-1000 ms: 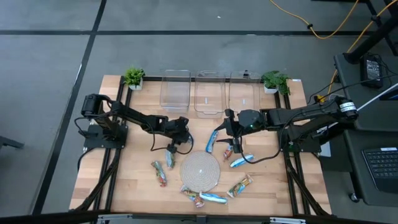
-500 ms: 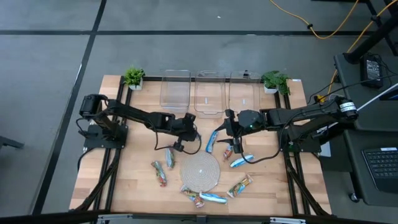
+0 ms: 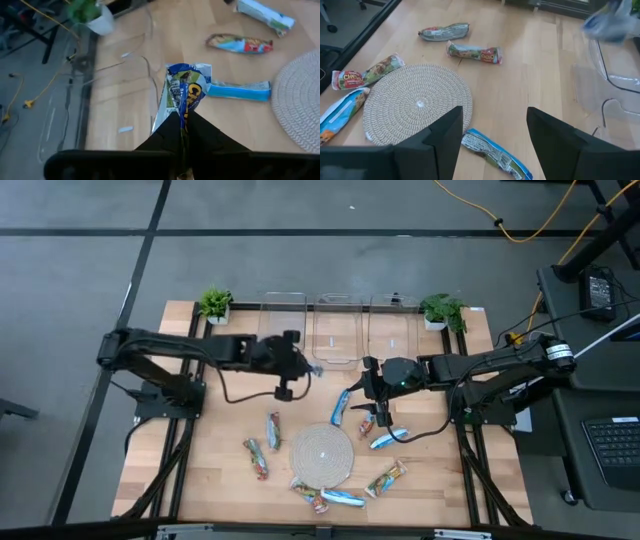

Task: Pick and place Granola Bars by type
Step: Put the blue granola bar into the left transparent bin

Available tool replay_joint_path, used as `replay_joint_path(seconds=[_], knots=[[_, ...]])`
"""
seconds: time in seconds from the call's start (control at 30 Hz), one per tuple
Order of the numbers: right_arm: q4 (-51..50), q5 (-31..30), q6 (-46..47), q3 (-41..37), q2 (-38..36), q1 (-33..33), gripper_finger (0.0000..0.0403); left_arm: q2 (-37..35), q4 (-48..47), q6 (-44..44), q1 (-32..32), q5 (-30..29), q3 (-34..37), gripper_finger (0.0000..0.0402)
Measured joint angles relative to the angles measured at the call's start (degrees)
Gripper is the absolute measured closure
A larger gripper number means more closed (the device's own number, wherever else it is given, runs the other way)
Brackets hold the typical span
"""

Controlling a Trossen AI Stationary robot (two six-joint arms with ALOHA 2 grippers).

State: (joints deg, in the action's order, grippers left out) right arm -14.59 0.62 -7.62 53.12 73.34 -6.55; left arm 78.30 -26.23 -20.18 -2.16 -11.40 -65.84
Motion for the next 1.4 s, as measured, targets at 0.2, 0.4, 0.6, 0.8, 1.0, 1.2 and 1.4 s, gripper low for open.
replay_joint_path(seconds=[0.2, 0.4, 0.6, 0.8, 1.0, 1.2, 1.4], knots=[[0.00, 0.00, 0.02, 0.00, 0.00, 0.00, 0.0181, -2.31, 0.22, -0.05, -0.96, -6.71, 0.00, 0.0392], [0.15, -0.02, 0.04, 0.00, 0.00, -0.02, 0.0181, -2.84, 0.39, -0.09, -4.79, -20.32, 0.04, 0.0390], [0.20, -0.02, 0.04, 0.00, 0.00, -0.02, 0.0181, -2.84, 1.26, 0.07, -12.89, -21.21, 0.04, 0.0391], [0.18, -0.02, 0.04, 0.00, 0.00, 0.00, 0.0181, -2.82, 3.89, 0.08, -20.18, -14.92, 0.04, 0.0390], [0.17, -0.02, 0.04, 0.00, 0.00, -0.02, 0.0181, -2.39, 8.45, 1.74, -27.58, -5.66, 0.04, 0.0390], [0.15, -0.02, 0.04, 0.00, 0.01, 0.00, 0.0181, -1.85, 7.84, 3.97, -31.14, 1.91, 0.07, 0.0389], [0.13, -0.02, 0.04, 0.00, 0.02, -0.01, 0.0181, -1.81, 8.19, 4.78, -32.55, 2.20, 0.17, 0.0389]])
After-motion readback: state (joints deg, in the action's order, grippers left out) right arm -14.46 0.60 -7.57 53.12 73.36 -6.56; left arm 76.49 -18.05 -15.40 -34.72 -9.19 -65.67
